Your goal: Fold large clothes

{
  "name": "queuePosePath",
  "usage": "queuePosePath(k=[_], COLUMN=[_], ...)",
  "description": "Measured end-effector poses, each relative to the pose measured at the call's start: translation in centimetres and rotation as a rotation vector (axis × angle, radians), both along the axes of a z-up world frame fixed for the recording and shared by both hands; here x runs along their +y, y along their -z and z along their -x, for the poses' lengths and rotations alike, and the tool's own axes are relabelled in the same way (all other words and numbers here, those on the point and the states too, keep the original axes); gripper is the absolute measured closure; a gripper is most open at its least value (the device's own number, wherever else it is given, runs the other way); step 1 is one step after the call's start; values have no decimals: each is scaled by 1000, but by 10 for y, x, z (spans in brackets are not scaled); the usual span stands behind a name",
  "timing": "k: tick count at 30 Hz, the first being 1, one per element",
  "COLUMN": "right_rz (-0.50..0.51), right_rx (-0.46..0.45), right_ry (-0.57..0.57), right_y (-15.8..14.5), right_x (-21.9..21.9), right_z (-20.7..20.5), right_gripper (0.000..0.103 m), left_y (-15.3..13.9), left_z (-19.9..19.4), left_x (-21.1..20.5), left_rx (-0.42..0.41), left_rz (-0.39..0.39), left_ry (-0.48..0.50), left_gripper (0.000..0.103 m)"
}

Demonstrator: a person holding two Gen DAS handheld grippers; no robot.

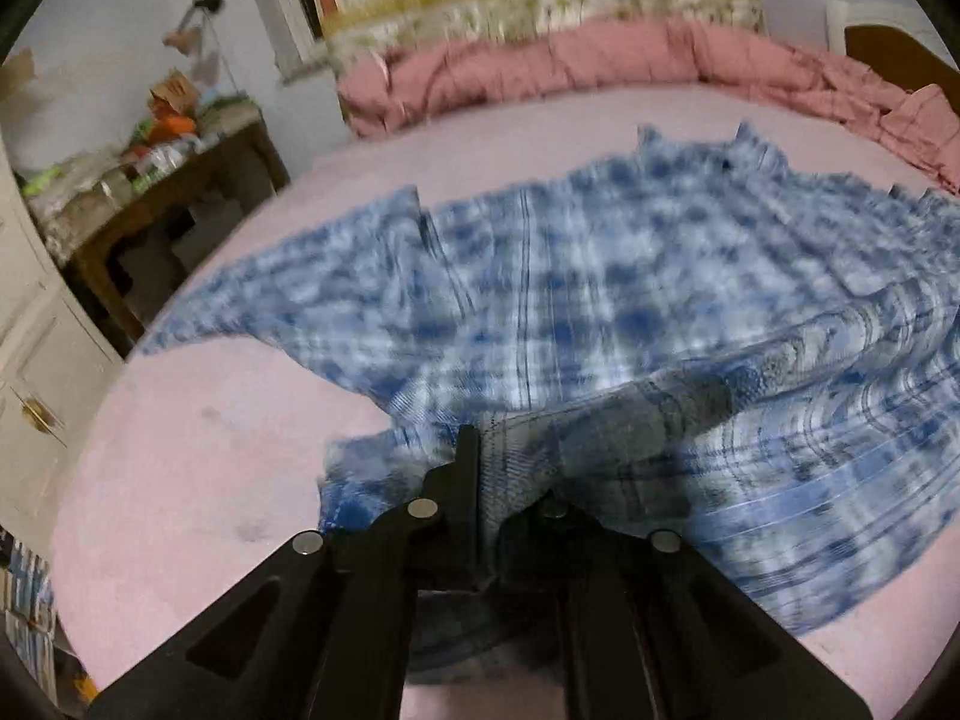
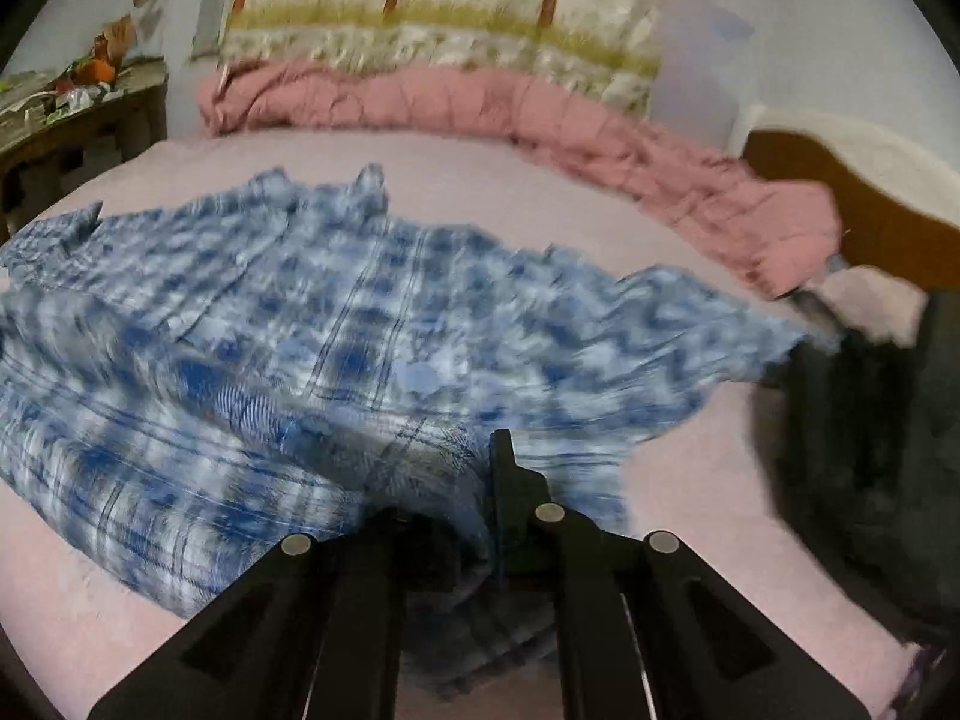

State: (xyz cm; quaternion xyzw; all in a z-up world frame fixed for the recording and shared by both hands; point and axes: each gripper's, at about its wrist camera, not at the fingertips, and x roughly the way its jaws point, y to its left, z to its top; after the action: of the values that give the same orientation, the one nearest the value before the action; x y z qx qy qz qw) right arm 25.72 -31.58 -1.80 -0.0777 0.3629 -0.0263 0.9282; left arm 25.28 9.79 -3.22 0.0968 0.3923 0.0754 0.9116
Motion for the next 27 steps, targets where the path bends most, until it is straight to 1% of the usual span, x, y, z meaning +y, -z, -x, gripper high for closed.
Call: queuePosePath(k=[3, 5, 6, 7, 8, 9, 10, 11, 12, 14, 18, 20, 21, 23, 24, 25, 26, 27], right_rz=[-20, -54, -70, -81, -82, -74, -65, -42, -18, -10, -13, 4, 5, -32, -47, -54, -62, -74], right_rx=[28, 30, 26, 22, 12, -4, -15, -30, -41, -55, -99, -97, -82, 9, 44, 52, 44, 36], right_ry=[0, -4, -5, -1, 12, 20, 18, 10, 9, 9, 23, 0, -17, -105, -128, -126, -122, -127], right_y=[15, 17, 16, 15, 13, 10, 7, 4, 1, -5, -17, -20, -20, -14, -12, -11, -11, -11], right_x=[-5, -11, -14, -16, -20, -22, -23, -25, -27, -34, -43, -41, -39, -33, -31, -30, -31, -31], right_z=[-6, -5, -3, -1, 4, 12, 18, 28, 37, 49, 67, 64, 61, 49, 46, 46, 49, 55], right_gripper=[96, 96, 90, 75, 64, 44, 40, 40, 40, 38, 36, 35, 35, 35, 35, 35, 34, 34], left_y=[13, 12, 9, 6, 0, -5, -11, -17, -20, -23, -16, -9, -6, 0, 4, 7, 12, 16], left_z=[2, 9, 11, 15, 22, 28, 37, 46, 53, 64, 66, 59, 54, 45, 42, 38, 36, 34], left_x=[-1, -2, 1, 4, 9, 12, 17, 19, 22, 27, 40, 48, 52, 58, 59, 61, 62, 62], left_rx=[-27, -61, -79, -103, -141, -177, -221, -252, -270, -283, -240, -192, -164, -126, -114, -101, -87, -63], left_rz=[-9, -7, 4, 13, 21, 30, 43, 50, 54, 60, 90, 135, 165, 226, 243, 255, 261, 265], left_ry=[12, 13, 12, -2, -28, -46, -57, -64, -66, -71, -88, -87, -83, -87, -90, -94, -98, -102], left_gripper=[98, 96, 87, 80, 60, 44, 40, 37, 36, 32, 31, 31, 31, 31, 31, 31, 41, 54])
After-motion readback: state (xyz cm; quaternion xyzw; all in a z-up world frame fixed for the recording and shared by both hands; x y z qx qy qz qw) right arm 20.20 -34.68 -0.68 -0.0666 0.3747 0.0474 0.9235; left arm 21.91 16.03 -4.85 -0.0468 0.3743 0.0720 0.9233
